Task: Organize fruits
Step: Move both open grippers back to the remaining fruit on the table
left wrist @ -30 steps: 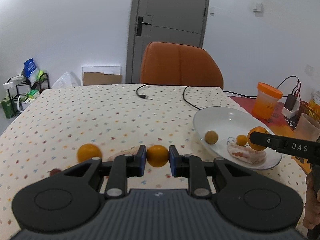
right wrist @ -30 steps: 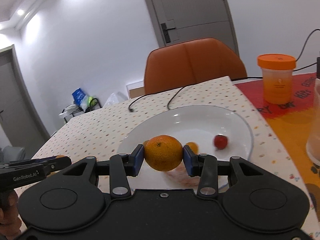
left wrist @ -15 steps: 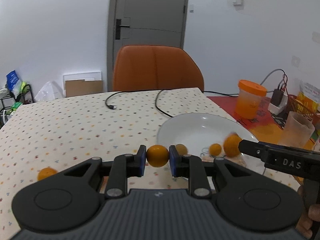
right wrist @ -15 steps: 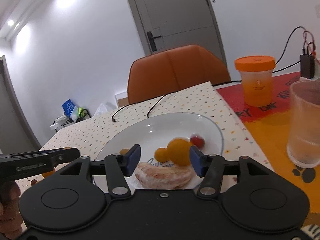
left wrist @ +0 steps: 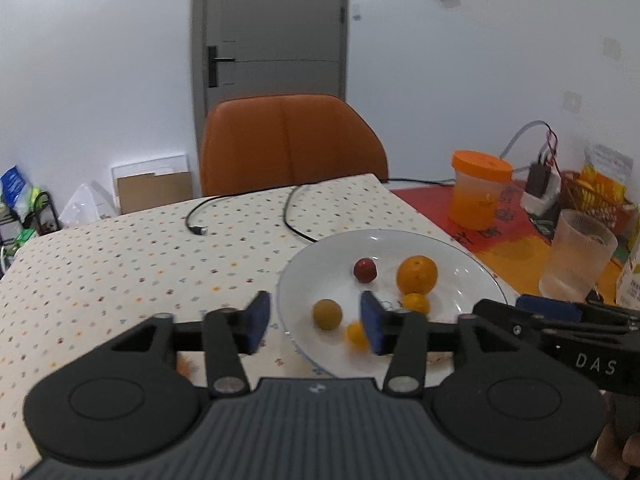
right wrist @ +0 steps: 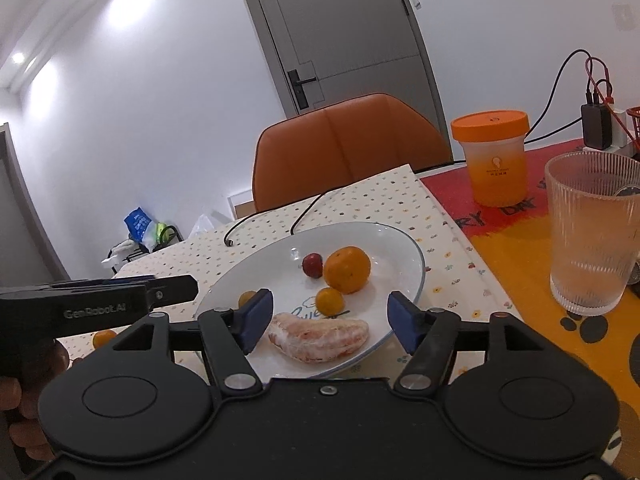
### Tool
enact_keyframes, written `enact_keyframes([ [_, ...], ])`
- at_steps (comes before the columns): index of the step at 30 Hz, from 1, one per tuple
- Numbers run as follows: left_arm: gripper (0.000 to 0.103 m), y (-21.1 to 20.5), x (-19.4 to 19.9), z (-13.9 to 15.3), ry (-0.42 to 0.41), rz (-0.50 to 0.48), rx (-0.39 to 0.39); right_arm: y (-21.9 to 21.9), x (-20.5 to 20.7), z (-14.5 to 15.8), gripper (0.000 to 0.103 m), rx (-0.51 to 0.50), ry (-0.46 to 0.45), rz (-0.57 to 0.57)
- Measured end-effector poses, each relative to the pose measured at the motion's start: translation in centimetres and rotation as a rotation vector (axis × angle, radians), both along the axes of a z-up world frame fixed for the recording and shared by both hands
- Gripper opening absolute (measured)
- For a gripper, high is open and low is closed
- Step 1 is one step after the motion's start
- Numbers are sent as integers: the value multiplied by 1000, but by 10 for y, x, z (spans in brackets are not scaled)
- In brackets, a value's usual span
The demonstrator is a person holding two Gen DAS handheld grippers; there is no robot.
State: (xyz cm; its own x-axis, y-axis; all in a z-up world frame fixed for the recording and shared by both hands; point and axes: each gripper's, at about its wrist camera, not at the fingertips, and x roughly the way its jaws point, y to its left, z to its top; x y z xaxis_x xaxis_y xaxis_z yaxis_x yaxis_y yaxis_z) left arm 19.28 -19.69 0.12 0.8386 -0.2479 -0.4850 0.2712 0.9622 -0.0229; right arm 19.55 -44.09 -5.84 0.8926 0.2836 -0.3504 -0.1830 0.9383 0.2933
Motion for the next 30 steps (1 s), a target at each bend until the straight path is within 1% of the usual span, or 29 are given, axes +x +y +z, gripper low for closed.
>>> enact_keyframes([
  [1,55,4,-2,1,-3,6,-7,1,-1,1,67,-1,-3,1],
  [3,57,12,-6,2,-2,27,-1,3,-2,1,68,-2,-6,4],
  [6,59,27,-11,3,-1,71,1,8,-5,3,69,1,-4,19],
  [8,62,36,-13,4,1,97,-6,13,-6,4,73,-7,-8,27],
  [10,73,45,-16,5,-1,126,-4,18,-8,6,75,-15,-11,34],
  [13,81,58,-23,8,-18,163,6,25,-10,8,79,-15,-11,43],
  [16,85,72,-29,9,-18,188,-6,35,-11,10,85,-16,-10,59],
  [20,87,93,-39,9,-18,229,-21,51,-13,14,95,-26,-19,93],
  [26,88,127,-53,5,-11,302,-37,79,-17,20,97,-31,-35,166],
  [30,88,150,-61,3,-8,340,-61,102,-15,20,97,-40,-24,221],
])
